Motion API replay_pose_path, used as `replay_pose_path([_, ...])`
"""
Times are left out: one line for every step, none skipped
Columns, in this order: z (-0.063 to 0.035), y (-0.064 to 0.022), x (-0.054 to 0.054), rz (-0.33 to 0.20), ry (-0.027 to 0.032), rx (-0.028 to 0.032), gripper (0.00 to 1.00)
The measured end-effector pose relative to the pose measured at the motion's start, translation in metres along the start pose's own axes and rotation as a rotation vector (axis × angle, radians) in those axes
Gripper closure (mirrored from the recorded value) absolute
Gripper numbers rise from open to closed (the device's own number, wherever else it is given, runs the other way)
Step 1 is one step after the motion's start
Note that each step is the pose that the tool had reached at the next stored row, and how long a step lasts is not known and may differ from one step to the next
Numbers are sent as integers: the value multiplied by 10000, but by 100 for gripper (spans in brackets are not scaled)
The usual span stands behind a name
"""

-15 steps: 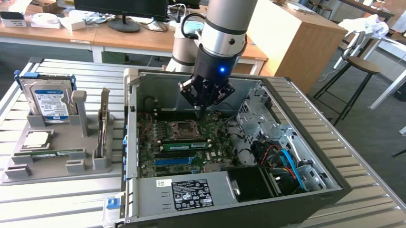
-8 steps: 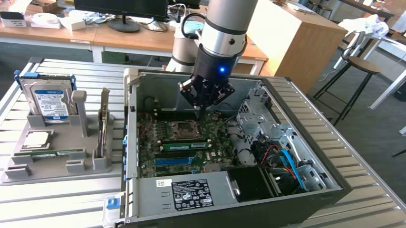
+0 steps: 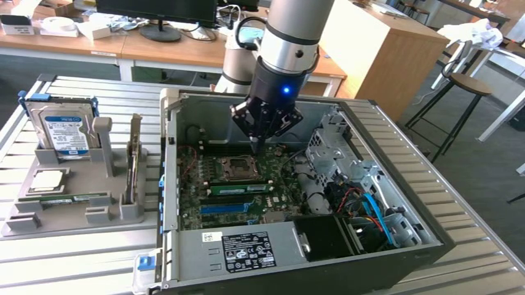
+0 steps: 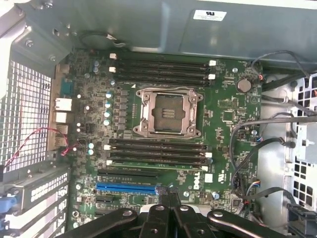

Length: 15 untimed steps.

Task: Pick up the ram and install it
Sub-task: 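Press down the ram until it locks into place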

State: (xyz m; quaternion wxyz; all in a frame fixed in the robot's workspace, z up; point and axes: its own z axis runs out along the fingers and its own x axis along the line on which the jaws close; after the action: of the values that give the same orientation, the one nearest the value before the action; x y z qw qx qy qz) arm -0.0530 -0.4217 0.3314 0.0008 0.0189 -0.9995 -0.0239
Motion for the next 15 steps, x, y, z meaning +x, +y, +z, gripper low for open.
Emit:
replay_pose_path([0, 0, 0, 61, 23, -2, 90])
replay_pose_path([0, 0, 0, 109, 43, -2, 90])
replay_pose_path([0, 0, 0, 144, 64, -3, 90])
replay_pose_path([0, 0, 1, 160, 79, -3, 90])
replay_pose_path([0, 0, 1, 162, 81, -4, 90])
replay_pose_path([0, 0, 1, 162, 81, -3, 90])
replay_pose_path([0, 0, 1, 162, 81, -4, 90])
replay_pose_path([0, 0, 0, 161, 81, -4, 90])
replay_pose_path([0, 0, 0, 161, 81, -3, 90])
replay_pose_path([0, 0, 0, 161, 80, -5, 90])
replay_pose_path([-2, 0, 0, 161, 80, -6, 90])
replay_pose_path([-5, 0, 0, 161, 80, -6, 90])
replay_pose_path([-10, 0, 0, 161, 81, -4, 90])
replay_pose_path([-14, 1, 0, 161, 81, -4, 90])
replay_pose_path([-18, 1, 0, 161, 81, -5, 90])
